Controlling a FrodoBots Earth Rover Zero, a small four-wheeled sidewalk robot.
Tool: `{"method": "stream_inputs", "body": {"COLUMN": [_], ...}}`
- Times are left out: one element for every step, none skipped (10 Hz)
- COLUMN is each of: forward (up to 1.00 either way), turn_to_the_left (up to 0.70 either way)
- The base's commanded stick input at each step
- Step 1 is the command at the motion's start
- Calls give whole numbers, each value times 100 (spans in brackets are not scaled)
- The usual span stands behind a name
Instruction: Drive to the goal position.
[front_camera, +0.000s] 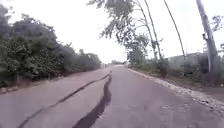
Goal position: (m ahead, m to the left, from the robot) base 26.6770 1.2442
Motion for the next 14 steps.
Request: {"method": "stream_inputs", "body": {"forward": [100,100,100,100,100,100,100,100,100,100,100,100,100,100], "turn_to_the_left": [0,0,0,0,0,0,0,0,0,0,-11,-28,-39,-40]}}
